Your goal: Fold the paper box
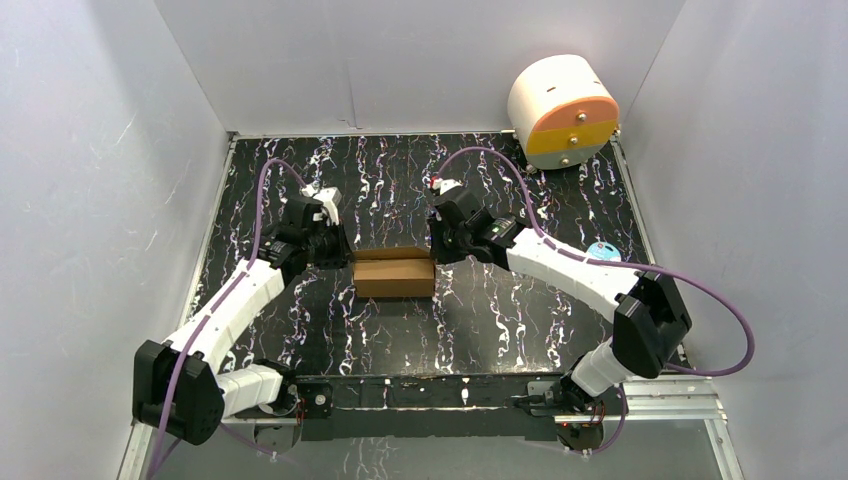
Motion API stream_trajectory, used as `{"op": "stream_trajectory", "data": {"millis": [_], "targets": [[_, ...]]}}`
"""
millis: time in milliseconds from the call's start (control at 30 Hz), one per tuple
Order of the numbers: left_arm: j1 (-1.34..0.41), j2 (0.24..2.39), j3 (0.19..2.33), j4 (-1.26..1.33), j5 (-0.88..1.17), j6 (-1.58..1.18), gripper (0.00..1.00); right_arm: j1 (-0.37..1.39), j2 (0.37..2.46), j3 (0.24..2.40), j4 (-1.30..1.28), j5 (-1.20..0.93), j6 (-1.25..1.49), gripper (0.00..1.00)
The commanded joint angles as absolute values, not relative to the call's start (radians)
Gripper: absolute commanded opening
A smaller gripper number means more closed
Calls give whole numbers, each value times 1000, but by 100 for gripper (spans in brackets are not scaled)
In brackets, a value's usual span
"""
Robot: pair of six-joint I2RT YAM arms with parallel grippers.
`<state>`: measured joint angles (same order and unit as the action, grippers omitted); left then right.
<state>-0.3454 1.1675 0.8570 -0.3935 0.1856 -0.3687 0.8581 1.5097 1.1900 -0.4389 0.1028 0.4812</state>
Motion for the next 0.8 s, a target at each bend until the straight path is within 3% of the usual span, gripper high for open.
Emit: {"op": "stream_trajectory", "data": {"millis": [0, 233, 500, 767], "targets": [[-394, 1160, 850, -422, 236, -401, 4, 859, 1525, 1255, -371, 85, 551, 17], [-404, 1160, 862, -440, 175, -406, 5, 843, 1533, 1274, -377, 80, 558, 17], [-405, 1161, 868, -456, 128, -413, 4, 842, 1509, 1227, -383, 184, 449, 34], [-405, 1166, 883, -467, 114, -413, 4, 843, 1490, 1192, -407, 237, 400, 32]]}}
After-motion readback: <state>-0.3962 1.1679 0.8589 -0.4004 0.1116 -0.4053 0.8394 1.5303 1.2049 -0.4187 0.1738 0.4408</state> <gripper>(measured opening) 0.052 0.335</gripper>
